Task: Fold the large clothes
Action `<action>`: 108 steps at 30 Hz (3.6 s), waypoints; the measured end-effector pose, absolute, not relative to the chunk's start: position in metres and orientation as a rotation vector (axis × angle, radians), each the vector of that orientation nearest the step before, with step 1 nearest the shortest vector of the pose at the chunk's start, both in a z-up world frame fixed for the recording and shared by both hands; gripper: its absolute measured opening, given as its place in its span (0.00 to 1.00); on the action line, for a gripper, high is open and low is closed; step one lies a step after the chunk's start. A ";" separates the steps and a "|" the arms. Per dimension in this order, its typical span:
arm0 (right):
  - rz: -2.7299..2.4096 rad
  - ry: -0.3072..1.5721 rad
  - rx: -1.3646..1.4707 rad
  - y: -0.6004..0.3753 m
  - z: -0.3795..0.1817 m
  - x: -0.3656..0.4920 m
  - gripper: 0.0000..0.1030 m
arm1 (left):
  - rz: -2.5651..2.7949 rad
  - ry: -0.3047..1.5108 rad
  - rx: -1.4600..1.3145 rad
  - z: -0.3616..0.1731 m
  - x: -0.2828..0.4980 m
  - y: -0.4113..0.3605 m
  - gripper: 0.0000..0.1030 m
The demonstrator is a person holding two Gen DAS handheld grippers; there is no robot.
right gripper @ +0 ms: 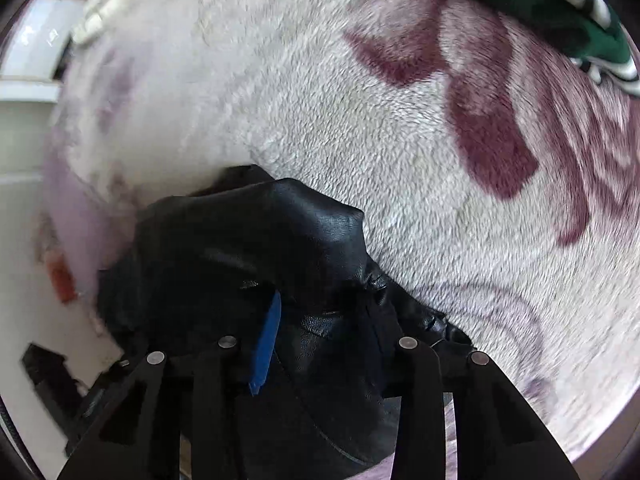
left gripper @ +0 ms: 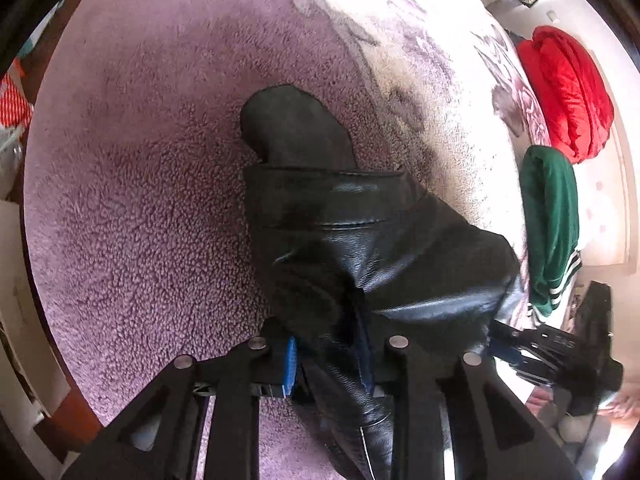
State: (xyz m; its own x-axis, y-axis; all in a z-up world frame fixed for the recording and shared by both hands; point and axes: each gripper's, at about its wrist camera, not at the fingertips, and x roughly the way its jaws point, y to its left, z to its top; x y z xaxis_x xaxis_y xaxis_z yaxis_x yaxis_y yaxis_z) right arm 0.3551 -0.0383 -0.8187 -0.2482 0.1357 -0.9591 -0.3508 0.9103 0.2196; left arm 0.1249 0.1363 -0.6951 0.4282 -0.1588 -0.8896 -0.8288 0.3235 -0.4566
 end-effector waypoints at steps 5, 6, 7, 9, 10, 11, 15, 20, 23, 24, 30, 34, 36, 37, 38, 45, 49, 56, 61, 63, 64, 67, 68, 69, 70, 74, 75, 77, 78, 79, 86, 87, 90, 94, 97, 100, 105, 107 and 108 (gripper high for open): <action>0.533 1.756 -0.105 -0.056 -0.792 0.354 0.41 | 0.480 1.037 -1.314 -0.681 0.102 0.144 0.27; 0.559 1.735 -0.062 -0.064 -0.782 0.352 0.43 | 0.464 1.034 -1.334 -0.679 0.098 0.144 0.32; 0.592 1.700 0.003 -0.077 -0.769 0.347 0.48 | 0.454 1.032 -1.345 -0.677 0.093 0.144 0.34; 0.636 1.632 0.160 -0.110 -0.748 0.333 0.70 | 0.430 1.021 -1.354 -0.674 0.082 0.143 0.46; 0.655 1.609 0.235 -0.127 -0.743 0.324 0.89 | 0.426 1.025 -1.346 -0.675 0.077 0.142 0.51; 0.663 1.590 0.314 -0.146 -0.743 0.311 0.93 | 0.411 1.023 -1.348 -0.679 0.076 0.141 0.58; 0.629 1.652 0.464 -0.191 -0.784 0.275 0.93 | 0.343 1.019 -1.420 -0.706 0.086 0.141 0.59; 0.663 1.711 0.789 -0.208 -0.865 0.253 0.93 | 0.264 0.992 -1.440 -0.726 0.118 0.144 0.62; 0.731 1.690 0.922 -0.194 -0.890 0.254 0.94 | 0.269 0.989 -1.424 -0.726 0.130 0.144 0.64; 0.742 1.688 0.929 -0.186 -0.892 0.256 0.94 | 0.279 0.982 -1.410 -0.723 0.132 0.143 0.64; 0.728 1.659 0.910 -0.156 -0.886 0.259 0.71 | 0.317 0.892 -1.337 -0.698 0.148 0.147 0.38; 0.704 1.635 0.997 -0.158 -0.869 0.255 0.53 | 0.290 0.869 -1.373 -0.683 0.153 0.155 0.33; 0.693 1.628 1.001 -0.153 -0.856 0.255 0.51 | 0.276 0.888 -1.352 -0.669 0.161 0.159 0.31; 0.694 1.625 1.005 -0.152 -0.849 0.254 0.50 | 0.271 0.890 -1.348 -0.665 0.167 0.159 0.31; 0.697 1.616 1.007 -0.149 -0.838 0.255 0.49 | 0.262 0.894 -1.344 -0.657 0.174 0.162 0.31; 0.745 1.544 0.999 -0.159 -0.753 0.287 0.48 | 0.178 0.876 -1.272 -0.582 0.246 0.182 0.31; 0.784 1.469 1.013 -0.169 -0.696 0.337 0.48 | 0.132 0.836 -1.222 -0.532 0.310 0.183 0.31; 0.840 1.345 1.001 -0.203 -0.632 0.468 0.48 | 0.070 0.728 -1.177 -0.497 0.450 0.157 0.31; 0.859 1.354 0.926 -0.235 -0.633 0.596 0.48 | 0.059 0.678 -1.191 -0.523 0.555 0.130 0.31; 0.882 1.377 0.897 -0.241 -0.645 0.649 0.48 | 0.053 0.662 -1.208 -0.548 0.592 0.123 0.31; 0.894 1.392 0.876 -0.242 -0.655 0.677 0.48 | 0.048 0.664 -1.210 -0.560 0.596 0.123 0.31; 0.907 1.462 0.842 -0.243 -0.699 0.738 0.48 | 0.044 0.717 -1.189 -0.602 0.635 0.114 0.31; 0.898 1.500 0.822 -0.247 -0.716 0.757 0.48 | 0.047 0.752 -1.181 -0.616 0.648 0.113 0.31; 0.885 1.528 0.813 -0.248 -0.730 0.768 0.49 | 0.046 0.794 -1.177 -0.631 0.659 0.110 0.31; 0.865 1.558 0.809 -0.251 -0.744 0.777 0.50 | 0.043 0.822 -1.181 -0.640 0.663 0.112 0.31; 0.857 1.603 0.788 -0.254 -0.760 0.787 0.61 | -0.024 0.895 -1.168 -0.644 0.663 0.119 0.40; 0.844 1.607 0.779 -0.254 -0.758 0.787 0.63 | -0.027 0.921 -1.161 -0.644 0.665 0.124 0.45; 0.776 1.618 0.681 -0.252 -0.744 0.784 0.71 | -0.028 0.965 -1.117 -0.637 0.663 0.123 0.52; 0.725 1.604 0.639 -0.252 -0.736 0.781 0.77 | -0.018 0.984 -1.060 -0.629 0.662 0.122 0.65; 0.678 1.586 0.588 -0.254 -0.729 0.775 0.81 | -0.013 1.005 -0.981 -0.618 0.663 0.121 0.72; 0.204 1.390 0.234 -0.250 -0.664 0.695 0.93 | 0.103 1.074 -0.388 -0.570 0.628 0.086 0.96; 0.134 1.366 0.173 -0.245 -0.657 0.679 0.94 | 0.104 1.075 -0.351 -0.566 0.624 0.085 0.97; -0.034 1.296 0.029 -0.227 -0.638 0.611 0.94 | 0.099 1.072 -0.237 -0.545 0.609 0.085 0.97; -0.184 1.223 -0.057 -0.189 -0.595 0.543 0.95 | 0.080 1.071 -0.155 -0.514 0.592 0.091 0.98; -0.258 1.168 -0.088 -0.172 -0.552 0.494 0.95 | 0.041 1.037 -0.087 -0.472 0.571 0.096 0.98; -0.301 1.125 -0.091 -0.146 -0.496 0.452 0.95 | 0.008 1.022 -0.058 -0.435 0.551 0.100 0.99; -0.366 1.049 -0.107 -0.109 -0.404 0.394 0.95 | -0.049 0.988 -0.014 -0.363 0.496 0.104 0.99; -0.377 1.034 -0.099 -0.099 -0.370 0.368 0.95 | -0.063 0.973 -0.019 -0.338 0.477 0.106 0.99; -0.385 1.021 -0.103 -0.094 -0.353 0.353 0.95 | -0.066 0.962 -0.016 -0.321 0.465 0.107 0.99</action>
